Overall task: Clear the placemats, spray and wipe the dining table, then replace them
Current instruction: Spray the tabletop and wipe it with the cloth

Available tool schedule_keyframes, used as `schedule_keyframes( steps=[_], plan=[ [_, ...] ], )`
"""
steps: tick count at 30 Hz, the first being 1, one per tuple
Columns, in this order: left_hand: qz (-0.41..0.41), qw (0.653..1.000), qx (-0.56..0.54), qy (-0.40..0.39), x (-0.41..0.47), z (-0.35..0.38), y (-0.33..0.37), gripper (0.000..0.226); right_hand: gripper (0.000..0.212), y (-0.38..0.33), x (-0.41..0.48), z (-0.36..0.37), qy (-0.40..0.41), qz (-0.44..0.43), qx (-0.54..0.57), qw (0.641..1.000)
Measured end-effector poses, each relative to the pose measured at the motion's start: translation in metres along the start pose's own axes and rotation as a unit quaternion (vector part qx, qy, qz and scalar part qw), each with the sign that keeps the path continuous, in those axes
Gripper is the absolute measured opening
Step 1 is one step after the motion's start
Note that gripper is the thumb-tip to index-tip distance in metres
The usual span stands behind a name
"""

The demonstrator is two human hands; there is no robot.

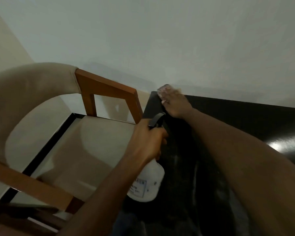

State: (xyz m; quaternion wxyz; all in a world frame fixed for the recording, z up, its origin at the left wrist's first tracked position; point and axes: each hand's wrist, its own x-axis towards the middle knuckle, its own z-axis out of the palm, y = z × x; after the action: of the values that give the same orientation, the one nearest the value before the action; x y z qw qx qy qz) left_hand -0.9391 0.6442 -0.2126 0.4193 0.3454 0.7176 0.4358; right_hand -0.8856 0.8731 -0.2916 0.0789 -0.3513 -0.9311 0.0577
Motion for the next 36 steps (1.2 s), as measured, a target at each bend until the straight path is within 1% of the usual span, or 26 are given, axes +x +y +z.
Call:
schedule_keyframes(
  steps=[1,2,3,4,5,7,8,9,10,12,13,14,15,17,20,21,22,23,25,26,28,29,30,31,33,36],
  plan=[
    [0.007,1.0,0.003,0.004,0.001,0.001,-0.001,0.009,0.056,0.015,0.014,0.006,0.012,0.076,0.012,0.997],
    [0.013,1.0,0.007,0.014,0.001,0.001,-0.002,0.014,0.056,0.018,0.025,0.008,0.012,0.104,0.023,0.994],
    [0.02,0.999,0.014,0.024,0.001,0.001,-0.005,0.019,0.056,0.016,0.034,0.014,0.0,0.113,0.043,0.993],
    [0.026,0.999,0.017,0.032,0.003,0.0,-0.006,0.022,0.056,0.001,0.034,0.014,-0.021,0.071,0.058,0.996],
    [0.028,0.999,0.019,0.036,0.005,-0.001,-0.007,0.023,0.055,-0.016,0.034,0.017,-0.042,0.011,0.072,0.996],
    [0.018,0.999,0.015,0.034,0.006,-0.002,-0.007,0.019,0.05,-0.034,0.026,0.015,-0.086,-0.14,0.076,0.983],
    [0.011,1.0,0.01,0.022,0.005,-0.003,-0.006,0.013,0.048,-0.035,0.023,0.012,-0.11,-0.177,0.079,0.975],
    [0.005,1.0,0.006,0.008,0.005,-0.002,-0.003,0.006,0.047,-0.032,0.025,0.014,-0.114,-0.184,0.088,0.972],
    [0.006,1.0,0.008,0.002,0.006,-0.002,-0.002,0.006,0.048,-0.028,0.026,0.014,-0.105,-0.154,0.092,0.978],
    [0.012,1.0,0.011,0.002,0.006,-0.002,-0.004,0.012,0.056,-0.02,0.028,0.014,-0.077,-0.042,0.081,0.993],
    [0.011,1.0,0.017,-0.001,0.005,-0.003,-0.006,0.013,0.059,-0.016,0.028,0.017,-0.07,0.014,0.077,0.994],
    [0.005,1.0,0.017,-0.006,0.005,-0.002,-0.003,0.013,0.062,-0.015,0.022,0.016,-0.071,0.048,0.076,0.993],
    [0.005,1.0,0.019,-0.009,0.002,-0.003,-0.005,0.014,0.063,-0.017,0.011,0.012,-0.079,0.059,0.076,0.992],
    [-0.019,0.999,0.035,0.009,0.01,0.007,0.001,0.014,0.064,-0.027,-0.023,0.001,-0.107,0.024,0.078,0.991],
    [-0.084,0.987,0.121,0.063,0.003,0.008,0.006,0.011,0.035,-0.054,-0.095,-0.012,-0.125,-0.052,0.099,0.986],
    [-0.053,0.991,0.103,0.059,-0.002,0.01,0.005,0.01,0.035,-0.057,-0.122,-0.013,-0.128,-0.076,0.096,0.984],
    [-0.018,0.996,0.075,0.045,-0.005,0.013,0.005,0.011,0.042,-0.057,-0.149,-0.017,-0.132,-0.091,0.091,0.983],
    [-0.008,0.997,0.067,0.036,-0.013,0.013,0.011,0.014,0.05,-0.05,-0.168,-0.017,-0.128,-0.085,0.089,0.984],
    [0.005,0.998,0.046,0.051,-0.039,0.005,0.013,0.014,0.058,-0.019,-0.208,-0.025,-0.09,-0.009,0.079,0.993],
    [0.007,0.997,0.04,0.069,-0.043,0.01,0.016,0.014,0.059,0.002,-0.228,-0.03,-0.066,0.049,0.077,0.994],
    [0.032,0.994,0.064,0.084,-0.058,0.019,0.014,0.017,0.058,0.048,-0.271,-0.039,-0.039,0.177,0.074,0.981],
    [0.036,0.992,0.088,0.079,-0.067,0.03,0.015,0.018,0.058,0.072,-0.296,-0.043,-0.038,0.23,0.066,0.97],
    [0.04,0.991,0.105,0.069,-0.077,0.043,0.013,0.02,0.06,0.093,-0.322,-0.049,-0.041,0.264,0.052,0.962],
    [0.042,0.991,0.119,0.047,-0.091,0.058,0.014,0.02,0.062,0.113,-0.35,-0.053,-0.05,0.286,0.046,0.956],
    [0.029,0.994,0.109,0.004,-0.12,0.092,0.018,0.016,0.063,0.143,-0.401,-0.063,-0.057,0.312,0.042,0.948],
    [0.026,0.994,0.084,-0.059,-0.167,0.151,0.026,0.013,0.062,0.167,-0.462,-0.083,-0.062,0.331,0.054,0.94]
  ],
)
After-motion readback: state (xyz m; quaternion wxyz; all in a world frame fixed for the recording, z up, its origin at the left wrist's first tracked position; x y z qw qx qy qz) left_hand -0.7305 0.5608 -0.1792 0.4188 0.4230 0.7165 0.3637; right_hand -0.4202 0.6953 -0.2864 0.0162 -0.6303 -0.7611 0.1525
